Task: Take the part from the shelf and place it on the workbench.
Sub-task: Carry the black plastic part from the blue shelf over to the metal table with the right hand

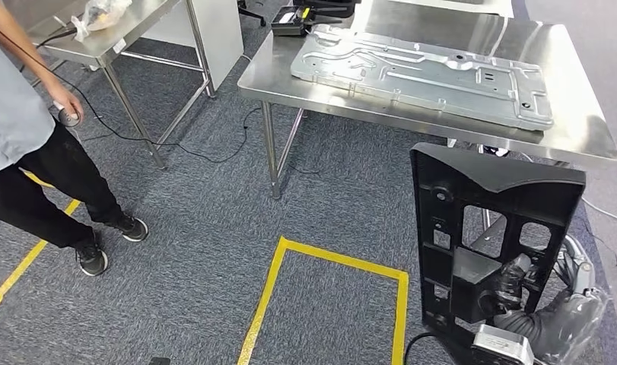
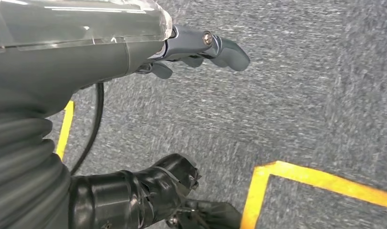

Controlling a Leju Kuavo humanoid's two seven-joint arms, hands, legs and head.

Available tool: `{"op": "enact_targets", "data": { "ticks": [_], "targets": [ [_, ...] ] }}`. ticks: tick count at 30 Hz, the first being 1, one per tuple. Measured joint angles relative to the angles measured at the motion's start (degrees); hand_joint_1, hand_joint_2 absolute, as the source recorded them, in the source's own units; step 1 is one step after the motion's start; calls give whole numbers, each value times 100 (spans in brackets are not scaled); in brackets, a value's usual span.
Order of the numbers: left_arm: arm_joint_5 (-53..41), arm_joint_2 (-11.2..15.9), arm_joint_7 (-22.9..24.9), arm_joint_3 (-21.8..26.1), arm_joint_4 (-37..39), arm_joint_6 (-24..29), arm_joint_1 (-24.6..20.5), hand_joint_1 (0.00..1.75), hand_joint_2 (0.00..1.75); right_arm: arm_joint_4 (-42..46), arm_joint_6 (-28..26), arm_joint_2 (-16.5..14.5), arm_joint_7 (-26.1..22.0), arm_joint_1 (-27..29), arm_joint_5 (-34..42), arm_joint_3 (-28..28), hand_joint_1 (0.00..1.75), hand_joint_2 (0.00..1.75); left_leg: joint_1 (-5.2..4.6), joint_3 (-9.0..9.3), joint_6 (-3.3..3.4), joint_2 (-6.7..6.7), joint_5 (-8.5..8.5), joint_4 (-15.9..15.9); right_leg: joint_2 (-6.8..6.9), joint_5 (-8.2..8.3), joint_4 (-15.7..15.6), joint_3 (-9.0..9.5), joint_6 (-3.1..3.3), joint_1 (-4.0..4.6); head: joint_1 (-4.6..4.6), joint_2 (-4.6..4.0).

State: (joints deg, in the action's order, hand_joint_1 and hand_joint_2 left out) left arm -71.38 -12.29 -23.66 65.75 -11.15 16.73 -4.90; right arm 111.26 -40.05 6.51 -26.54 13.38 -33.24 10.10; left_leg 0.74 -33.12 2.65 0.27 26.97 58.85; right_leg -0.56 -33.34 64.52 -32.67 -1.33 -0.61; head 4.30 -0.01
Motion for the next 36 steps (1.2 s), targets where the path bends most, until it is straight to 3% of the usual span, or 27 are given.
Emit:
{"op": "enact_targets", "data": {
  "ticks": [2,3,4,6,8,10,13,15,17,18,19,20,22,24,25,27,29,31,33,34,35,36],
  "targets": [
    [-3,-2,2,0,0,6,-7,0,175,1,-1,1,-2,7,0,0,175,175,-5,3,22,24,19,-3,12,-303,730,-416,-32,-12,2,1],
    [-4,-4,4,0,0,7,-5,0,175,0,-1,1,-2,15,0,0,175,175,-8,11,23,40,33,-3,17,-337,969,-578,-41,-16,1,1],
    [-4,-5,7,0,0,7,-3,0,175,-1,-1,1,-2,20,0,0,175,175,-10,25,21,57,50,-2,24,-252,1000,-640,-41,-17,2,1],
    [-5,-11,12,0,0,8,-3,0,175,-1,-1,1,-2,21,0,0,175,175,-11,86,6,100,95,-2,85,201,422,-437,-12,-12,2,1],
    [-7,-20,14,0,0,10,-4,0,175,-2,-1,1,-2,16,0,0,175,175,-30,137,-34,141,147,1,248,523,-273,-147,51,32,2,1],
    [-9,-26,16,0,0,15,-5,0,175,-1,-1,1,-2,14,0,0,175,175,-50,160,-90,191,176,-4,308,561,-497,-77,102,81,0,1],
    [-14,-34,16,0,0,22,-12,0,175,5,-1,-1,-2,19,0,0,175,175,-54,178,-182,217,255,34,174,591,-558,-64,172,49,-1,1],
    [-15,-36,16,0,0,23,-15,0,175,8,-1,-1,-2,17,0,0,175,175,-44,2,-231,113,512,443,107,602,-596,-31,234,13,-4,1],
    [-14,-36,16,0,0,23,-10,0,175,8,-1,1,-2,13,0,0,175,175,-38,-364,-247,46,841,1177,32,591,-592,-26,271,17,-5,0],
    [-14,-36,16,0,0,23,-4,0,175,7,0,1,-2,15,0,0,175,175,-35,-522,-251,37,909,1458,-16,585,-588,-23,278,20,-5,0],
    [-13,-36,16,0,0,23,2,0,175,7,1,1,-1,15,0,0,175,175,-34,-599,-250,34,863,1556,-70,578,-584,-15,279,23,-5,-1],
    [-14,-36,16,0,0,23,6,0,175,5,1,1,-1,16,0,0,175,175,-33,-569,-241,26,702,1428,-128,570,-580,-1,276,24,-5,0],
    [-15,-34,16,0,0,23,9,0,175,4,3,1,1,14,1,0,175,175,-33,-280,-194,-71,254,708,-228,543,-576,36,257,21,-4,1],
    [-16,-31,7,-1,0,14,5,0,175,2,10,1,1,4,8,0,175,175,-41,-43,-151,-226,39,129,-301,523,-559,37,213,22,-3,1],
    [-17,-29,-2,-1,0,6,-4,0,175,1,20,1,1,1,13,0,175,175,-50,-8,-135,-279,38,32,-328,523,-560,24,180,13,-3,1],
    [-23,-30,-26,-3,0,-12,-28,0,175,1,52,1,-3,-1,20,0,175,175,-49,18,-100,-257,25,-24,-364,524,-578,14,108,-2,-5,1],
    [-27,-32,-44,-3,0,-22,-27,0,175,2,80,3,-8,-10,18,0,175,175,-18,77,-35,-207,-9,-111,-244,426,-449,-29,47,8,3,0],
    [-31,-32,-52,-3,0,-27,-22,0,175,1,88,6,-9,-29,17,0,175,175,-7,117,18,-157,-20,-161,-63,127,118,-300,-12,-3,14,0],
    [-34,-31,-53,-2,0,-29,-18,0,175,-6,88,7,-10,-37,17,0,175,175,-9,122,34,-118,-5,-160,-8,-137,824,-684,-63,-36,16,1],
    [-38,-32,-53,-2,0,-31,-14,0,175,-10,88,7,-11,-35,12,0,175,175,-10,128,32,-100,6,-156,-3,-128,971,-780,-82,-54,16,1],
    [-42,-33,-53,-3,0,-33,-11,0,175,-13,89,7,-13,-36,2,0,175,175,-8,139,24,-86,21,-150,4,-6,888,-760,-96,-70,16,1],
    [-48,-36,-55,-4,0,-36,-10,0,175,-14,89,7,-16,-36,-10,0,175,175,-4,156,11,-78,40,-141,17,202,589,-624,-102,-83,16,1]
  ]
}}
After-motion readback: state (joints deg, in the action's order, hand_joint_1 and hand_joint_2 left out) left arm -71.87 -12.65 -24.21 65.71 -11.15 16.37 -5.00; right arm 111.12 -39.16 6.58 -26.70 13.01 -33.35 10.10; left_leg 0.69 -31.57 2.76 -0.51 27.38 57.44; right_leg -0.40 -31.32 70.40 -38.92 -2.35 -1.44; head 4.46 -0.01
